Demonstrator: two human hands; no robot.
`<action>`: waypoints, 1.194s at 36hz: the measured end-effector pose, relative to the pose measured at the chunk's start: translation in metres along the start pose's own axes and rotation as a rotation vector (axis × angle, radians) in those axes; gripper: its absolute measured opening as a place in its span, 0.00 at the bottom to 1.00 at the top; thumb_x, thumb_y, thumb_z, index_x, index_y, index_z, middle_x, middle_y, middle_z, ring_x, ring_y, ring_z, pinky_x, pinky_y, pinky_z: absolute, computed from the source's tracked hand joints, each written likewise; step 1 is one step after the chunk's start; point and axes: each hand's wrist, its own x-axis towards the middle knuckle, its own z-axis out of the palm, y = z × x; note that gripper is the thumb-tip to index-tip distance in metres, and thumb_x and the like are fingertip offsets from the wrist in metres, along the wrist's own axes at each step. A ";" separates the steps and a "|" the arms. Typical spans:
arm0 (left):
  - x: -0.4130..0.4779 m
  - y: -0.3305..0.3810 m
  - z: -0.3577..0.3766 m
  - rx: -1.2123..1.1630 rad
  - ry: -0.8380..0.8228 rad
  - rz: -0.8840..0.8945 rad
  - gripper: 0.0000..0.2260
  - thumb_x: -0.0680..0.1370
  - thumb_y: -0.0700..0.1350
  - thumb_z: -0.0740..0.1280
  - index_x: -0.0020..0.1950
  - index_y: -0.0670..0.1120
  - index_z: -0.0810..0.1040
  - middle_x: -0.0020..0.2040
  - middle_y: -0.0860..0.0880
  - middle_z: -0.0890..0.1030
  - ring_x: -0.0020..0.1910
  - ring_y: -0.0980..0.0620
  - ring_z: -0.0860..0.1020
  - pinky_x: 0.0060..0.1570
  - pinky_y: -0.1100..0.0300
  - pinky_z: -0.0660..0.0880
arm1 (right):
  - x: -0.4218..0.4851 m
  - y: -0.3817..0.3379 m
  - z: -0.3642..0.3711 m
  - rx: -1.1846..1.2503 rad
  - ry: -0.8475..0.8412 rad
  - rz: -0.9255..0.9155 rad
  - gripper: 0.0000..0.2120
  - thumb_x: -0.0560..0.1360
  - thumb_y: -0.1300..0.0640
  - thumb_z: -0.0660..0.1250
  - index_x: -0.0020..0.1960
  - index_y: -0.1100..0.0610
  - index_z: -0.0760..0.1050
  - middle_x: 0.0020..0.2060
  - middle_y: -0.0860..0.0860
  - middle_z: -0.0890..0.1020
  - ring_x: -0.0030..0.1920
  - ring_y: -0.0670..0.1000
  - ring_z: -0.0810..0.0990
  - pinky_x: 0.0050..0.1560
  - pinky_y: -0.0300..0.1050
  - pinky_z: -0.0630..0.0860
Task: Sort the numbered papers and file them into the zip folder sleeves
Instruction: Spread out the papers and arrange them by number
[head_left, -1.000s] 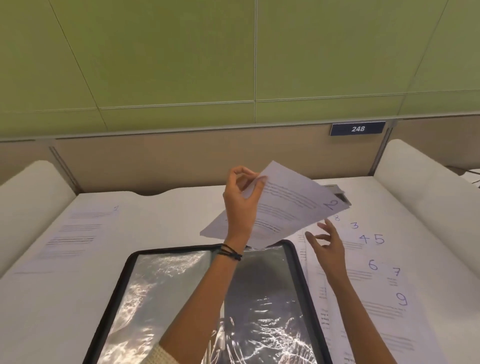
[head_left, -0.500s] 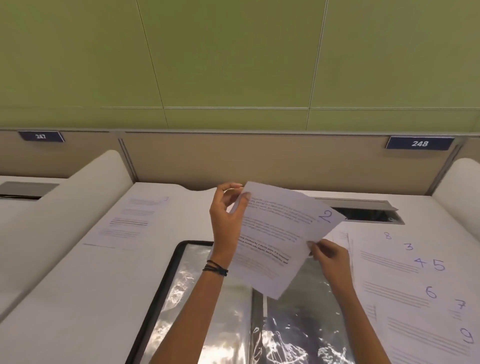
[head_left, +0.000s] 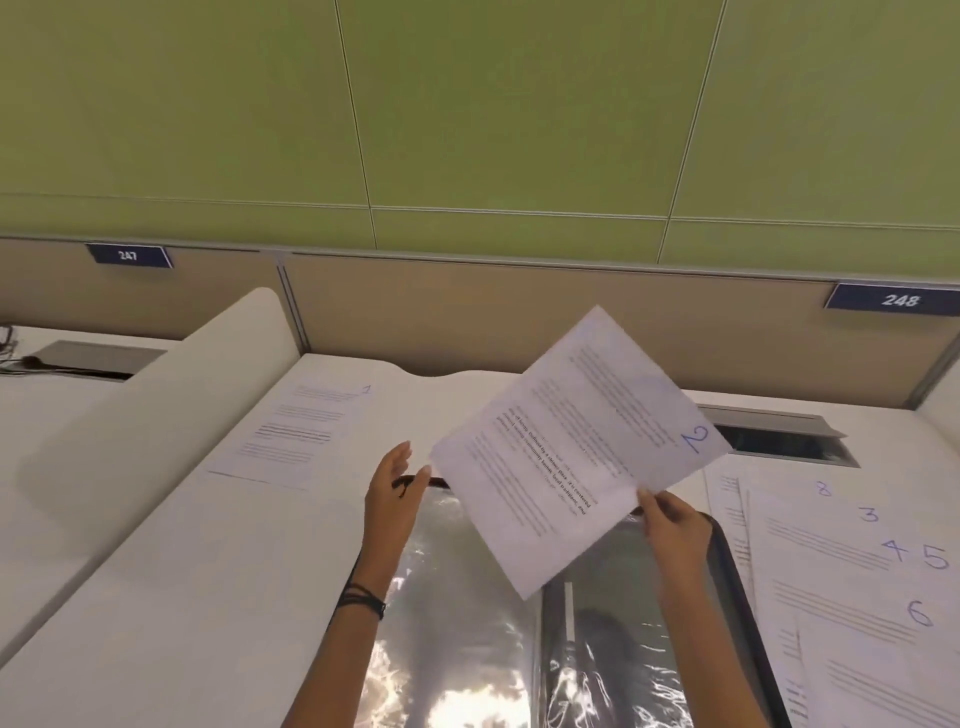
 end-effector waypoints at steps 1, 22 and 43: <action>-0.001 -0.005 -0.003 0.004 -0.023 -0.057 0.20 0.78 0.41 0.66 0.70 0.45 0.69 0.67 0.47 0.73 0.65 0.51 0.71 0.61 0.62 0.68 | -0.001 0.000 0.001 0.018 0.016 0.026 0.05 0.75 0.60 0.68 0.43 0.61 0.79 0.34 0.54 0.79 0.34 0.49 0.73 0.36 0.37 0.70; -0.011 -0.026 -0.011 -0.113 -0.339 -0.213 0.22 0.78 0.41 0.66 0.70 0.51 0.64 0.53 0.44 0.82 0.44 0.47 0.83 0.39 0.56 0.80 | -0.016 0.022 0.044 0.084 -0.043 0.184 0.03 0.75 0.62 0.68 0.46 0.62 0.77 0.31 0.53 0.75 0.30 0.48 0.68 0.23 0.30 0.68; 0.011 -0.099 -0.114 -0.253 0.081 -0.271 0.22 0.77 0.35 0.66 0.69 0.46 0.65 0.52 0.42 0.80 0.47 0.50 0.80 0.36 0.61 0.80 | -0.048 0.099 0.097 -0.572 -0.621 -0.151 0.08 0.77 0.60 0.65 0.50 0.47 0.75 0.50 0.46 0.79 0.48 0.41 0.79 0.51 0.30 0.73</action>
